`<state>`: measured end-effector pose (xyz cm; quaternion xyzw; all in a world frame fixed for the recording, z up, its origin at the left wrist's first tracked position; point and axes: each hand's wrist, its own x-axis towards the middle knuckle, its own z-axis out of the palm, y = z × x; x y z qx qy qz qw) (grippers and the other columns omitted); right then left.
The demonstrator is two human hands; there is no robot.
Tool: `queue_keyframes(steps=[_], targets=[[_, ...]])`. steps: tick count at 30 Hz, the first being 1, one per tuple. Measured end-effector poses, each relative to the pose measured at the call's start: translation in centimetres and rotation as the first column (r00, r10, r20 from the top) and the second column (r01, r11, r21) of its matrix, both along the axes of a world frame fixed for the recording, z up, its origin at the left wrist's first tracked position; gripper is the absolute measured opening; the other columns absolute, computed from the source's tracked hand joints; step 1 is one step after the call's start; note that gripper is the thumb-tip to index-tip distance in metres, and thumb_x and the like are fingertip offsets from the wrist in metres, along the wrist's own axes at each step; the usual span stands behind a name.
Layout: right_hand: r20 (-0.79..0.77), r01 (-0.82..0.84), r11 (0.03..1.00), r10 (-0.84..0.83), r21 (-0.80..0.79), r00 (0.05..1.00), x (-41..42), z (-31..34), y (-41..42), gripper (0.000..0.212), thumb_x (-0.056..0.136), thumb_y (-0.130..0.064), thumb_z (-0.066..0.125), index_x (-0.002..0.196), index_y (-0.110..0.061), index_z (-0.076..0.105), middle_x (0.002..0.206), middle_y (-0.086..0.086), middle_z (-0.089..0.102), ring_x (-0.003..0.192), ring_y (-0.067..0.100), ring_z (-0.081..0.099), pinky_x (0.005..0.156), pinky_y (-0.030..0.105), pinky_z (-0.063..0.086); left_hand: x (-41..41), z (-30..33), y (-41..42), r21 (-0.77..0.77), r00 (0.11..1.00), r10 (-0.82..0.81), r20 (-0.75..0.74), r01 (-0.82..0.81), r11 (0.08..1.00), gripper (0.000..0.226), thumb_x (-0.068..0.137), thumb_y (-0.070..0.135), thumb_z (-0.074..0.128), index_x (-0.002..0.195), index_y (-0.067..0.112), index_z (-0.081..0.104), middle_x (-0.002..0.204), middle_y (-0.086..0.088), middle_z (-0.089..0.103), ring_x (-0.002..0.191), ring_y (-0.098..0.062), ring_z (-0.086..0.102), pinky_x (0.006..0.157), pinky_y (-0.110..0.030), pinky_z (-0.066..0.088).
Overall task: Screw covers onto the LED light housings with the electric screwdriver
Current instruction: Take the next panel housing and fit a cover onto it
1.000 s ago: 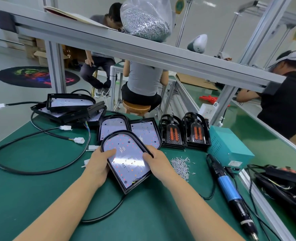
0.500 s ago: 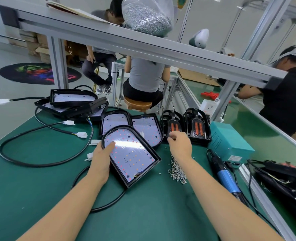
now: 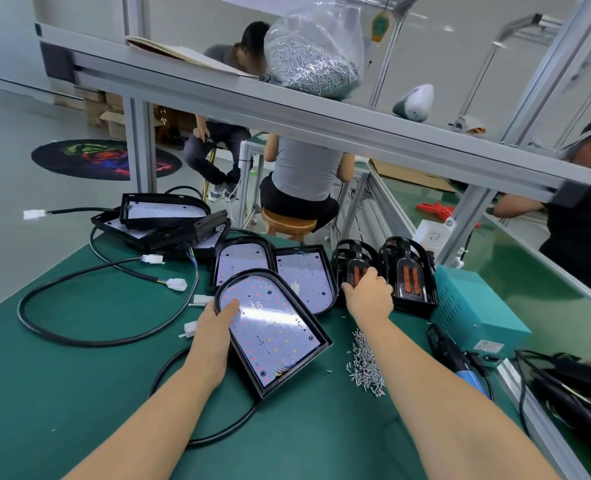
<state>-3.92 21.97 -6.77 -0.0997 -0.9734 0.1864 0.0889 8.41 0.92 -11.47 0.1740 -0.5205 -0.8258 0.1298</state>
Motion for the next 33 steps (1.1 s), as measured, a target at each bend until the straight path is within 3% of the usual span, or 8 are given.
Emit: queue_keyframes(steps=[8, 16, 18, 21, 23, 26, 29, 33], targets=[[0.059, 0.012, 0.998, -0.008, -0.054, 0.998, -1.4, 0.6, 0.5, 0.064, 0.09, -0.037, 0.066, 0.135, -0.005, 0.034, 0.132, 0.022, 0.052, 0.125, 0.038, 0.045, 0.078, 0.038, 0.041, -0.3, -0.2, -0.1, 0.031, 1.0, -0.009, -0.014, 0.01, 0.999, 0.028, 0.097, 0.021, 0.051, 0.125, 0.016, 0.056, 0.125, -0.004, 0.062, 0.12, -0.025, 0.054, 0.11, -0.047, 0.034], [-0.243, -0.062, 0.987, 0.024, -0.151, 0.97, 0.7, 3.3, 0.3, 0.069, 0.089, -0.036, 0.066, 0.143, -0.007, 0.036, 0.133, 0.02, 0.049, 0.124, 0.037, 0.041, 0.089, 0.045, 0.044, -0.2, 0.5, 0.1, 0.154, 1.0, -0.008, -0.02, 0.011, 0.988, 0.039, 0.099, 0.033, 0.046, 0.131, 0.012, 0.054, 0.127, -0.004, 0.062, 0.118, -0.022, 0.056, 0.109, -0.043, 0.037], [-0.307, -0.167, 0.973, 0.113, -0.156, 0.945, 2.3, 4.2, 0.0, 0.069, 0.087, -0.039, 0.066, 0.143, -0.01, 0.038, 0.129, 0.015, 0.052, 0.12, 0.034, 0.044, 0.09, 0.043, 0.044, -0.1, 0.7, 0.1, 0.209, 1.0, -0.003, -0.007, 0.004, 0.978, 0.039, 0.1, 0.037, 0.043, 0.126, 0.012, 0.058, 0.121, -0.004, 0.065, 0.112, -0.021, 0.06, 0.1, -0.039, 0.044], [-0.324, -0.344, 0.933, 0.295, -0.107, 0.899, 5.9, 4.8, -0.6, 0.061, 0.084, -0.042, 0.068, 0.134, -0.015, 0.047, 0.115, 0.006, 0.055, 0.106, 0.026, 0.048, 0.08, 0.034, 0.041, -0.1, 1.0, -0.3, 0.288, 0.999, -0.036, 0.017, 0.029, 0.957, 0.031, 0.099, 0.04, 0.044, 0.109, 0.019, 0.065, 0.098, 0.003, 0.072, 0.091, -0.013, 0.067, 0.072, -0.031, 0.051], [-0.323, -0.42, 0.905, 0.38, -0.064, 0.867, 8.8, 4.6, -1.2, 0.061, 0.08, -0.04, 0.071, 0.132, -0.015, 0.049, 0.109, 0.002, 0.053, 0.103, 0.023, 0.047, 0.078, 0.032, 0.036, 0.0, 1.1, -0.6, 0.341, 0.997, -0.066, 0.032, 0.051, 0.939, 0.028, 0.098, 0.037, 0.047, 0.103, 0.019, 0.067, 0.091, 0.003, 0.074, 0.085, -0.014, 0.068, 0.068, -0.031, 0.05], [-0.312, -0.502, 0.865, 0.475, -0.008, 0.823, 12.9, 3.7, -2.3, 0.066, 0.076, -0.039, 0.072, 0.132, -0.013, 0.05, 0.118, 0.004, 0.056, 0.11, 0.023, 0.046, 0.087, 0.03, 0.035, 0.4, 1.3, -0.9, 0.377, 0.992, -0.125, 0.025, 0.107, 0.92, 0.032, 0.098, 0.036, 0.045, 0.108, 0.016, 0.067, 0.098, -0.002, 0.074, 0.09, -0.018, 0.068, 0.079, -0.035, 0.051], [-0.27, -0.552, 0.833, 0.541, 0.041, 0.797, 15.7, 2.7, -3.3, 0.071, 0.076, -0.045, 0.065, 0.138, -0.016, 0.047, 0.13, -0.003, 0.053, 0.116, 0.019, 0.042, 0.095, 0.031, 0.038, 0.9, 1.2, -1.0, 0.426, 0.983, -0.186, -0.006, 0.171, 0.888, 0.041, 0.098, 0.041, 0.043, 0.12, 0.014, 0.064, 0.115, -0.007, 0.069, 0.11, -0.024, 0.063, 0.096, -0.04, 0.046], [-0.195, -0.563, 0.819, 0.574, 0.114, 0.795, 17.2, 1.5, -4.2, 0.076, 0.081, -0.045, 0.065, 0.146, -0.015, 0.04, 0.14, -0.003, 0.047, 0.123, 0.018, 0.038, 0.103, 0.026, 0.032, 1.5, 1.4, -0.6, 0.439, 0.973, -0.228, -0.046, 0.224, 0.87, 0.048, 0.099, 0.046, 0.037, 0.124, 0.013, 0.062, 0.116, -0.01, 0.068, 0.105, -0.024, 0.065, 0.09, -0.041, 0.049]])
